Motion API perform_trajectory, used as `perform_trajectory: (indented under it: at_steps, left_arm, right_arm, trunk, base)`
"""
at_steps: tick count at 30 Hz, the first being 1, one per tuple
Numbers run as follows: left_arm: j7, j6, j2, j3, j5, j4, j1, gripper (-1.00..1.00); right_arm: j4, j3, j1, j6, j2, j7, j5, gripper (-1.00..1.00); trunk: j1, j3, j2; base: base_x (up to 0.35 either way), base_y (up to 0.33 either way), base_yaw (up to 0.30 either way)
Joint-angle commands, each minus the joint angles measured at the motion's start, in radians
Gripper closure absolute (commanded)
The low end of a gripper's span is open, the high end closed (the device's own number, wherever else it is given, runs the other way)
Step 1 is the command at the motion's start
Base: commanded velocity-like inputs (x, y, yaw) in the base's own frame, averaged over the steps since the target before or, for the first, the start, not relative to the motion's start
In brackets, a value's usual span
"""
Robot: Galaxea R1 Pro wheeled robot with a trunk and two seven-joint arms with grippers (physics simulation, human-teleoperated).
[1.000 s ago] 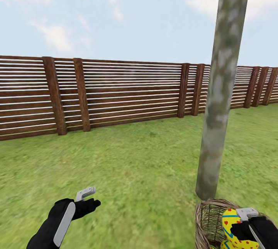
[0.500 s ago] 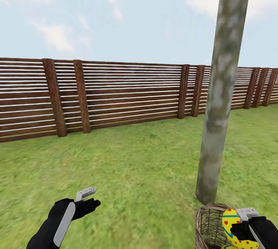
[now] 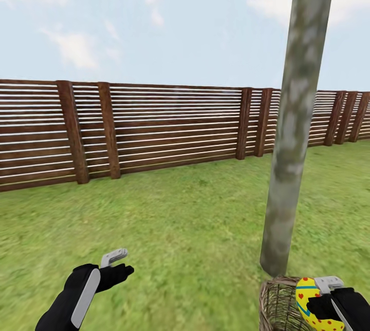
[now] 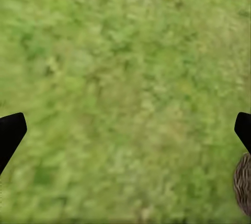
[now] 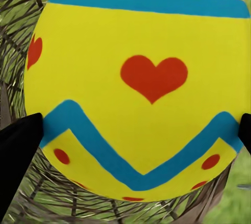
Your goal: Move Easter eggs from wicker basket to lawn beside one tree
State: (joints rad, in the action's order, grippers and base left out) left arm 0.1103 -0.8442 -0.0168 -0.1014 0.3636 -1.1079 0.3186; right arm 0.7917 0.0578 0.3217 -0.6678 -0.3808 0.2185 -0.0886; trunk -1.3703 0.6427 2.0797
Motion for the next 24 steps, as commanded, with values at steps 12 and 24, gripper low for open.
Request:
perform_trajectory:
  at_steps: [12, 24]
  left_arm:
    - [0.009, -0.004, 0.000, 0.000, 0.011, 0.000, 0.001, -1.00]
    - [0.005, 0.005, -0.007, 0.004, 0.011, 0.032, -0.003, -1.00]
  right_arm:
    - [0.001, 0.002, 0.000, -0.006, 0.002, 0.009, -0.010, 1.00]
    - [0.005, 0.005, -0.001, 0.002, -0.017, 0.016, -0.009, 1.00]
  trunk:
    - [0.046, -0.036, -0.084]
    - [0.054, -0.043, -0.098]
  base:
    - [0.000, 0.000, 0.000]
    - [0.000, 0.000, 0.000]
